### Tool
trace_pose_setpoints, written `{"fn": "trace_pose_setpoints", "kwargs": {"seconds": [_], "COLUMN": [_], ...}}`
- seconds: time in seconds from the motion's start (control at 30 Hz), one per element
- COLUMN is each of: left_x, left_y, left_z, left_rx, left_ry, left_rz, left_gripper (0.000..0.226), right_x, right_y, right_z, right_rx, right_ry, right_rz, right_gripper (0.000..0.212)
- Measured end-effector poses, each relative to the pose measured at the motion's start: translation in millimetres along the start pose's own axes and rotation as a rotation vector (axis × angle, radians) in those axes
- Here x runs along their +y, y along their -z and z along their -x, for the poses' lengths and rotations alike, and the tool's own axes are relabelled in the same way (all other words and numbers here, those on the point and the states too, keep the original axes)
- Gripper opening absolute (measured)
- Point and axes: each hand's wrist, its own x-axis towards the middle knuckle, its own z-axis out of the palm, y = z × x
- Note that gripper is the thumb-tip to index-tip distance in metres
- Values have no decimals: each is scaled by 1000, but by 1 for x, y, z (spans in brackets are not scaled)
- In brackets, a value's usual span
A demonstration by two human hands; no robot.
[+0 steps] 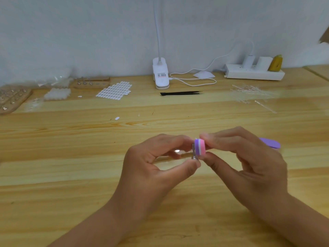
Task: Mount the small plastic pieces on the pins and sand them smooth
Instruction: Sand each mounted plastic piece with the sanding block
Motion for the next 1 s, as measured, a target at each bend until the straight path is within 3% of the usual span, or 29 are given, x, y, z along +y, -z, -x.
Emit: {"fn": "trace_pose_setpoints", "kwargs": {"seconds": [0.13,0.27,0.4,0.53,0.67,0.83,1.0], "left_x": [-2,-2,-3,-3,-4,-3,-1], "left_y": [1,-1,1,1,2,1,1], "left_z": [-1,-1,-2,-3,-3,-2,-2], "left_rx": [-9,-59,-62,-90,-91,-114,-95], "left_ry": [36,38,86,53,112,42,54], "left_rz": [46,58,100,75,119,9,-55], "left_gripper": [32,29,27,26,26,28,29], "right_x": [7,5,13,8,11,8,10], "right_y": [6,5,7,5,9,8,10], "right_z": [-2,1,0,2,0,2,0], "right_rx": [5,7,7,-16,11,-56,-19], "right_ry": [-30,128,91,178,122,179,159], "right_rz": [48,110,172,165,206,199,201], "right_gripper": [24,28,32,26,27,27,28]}}
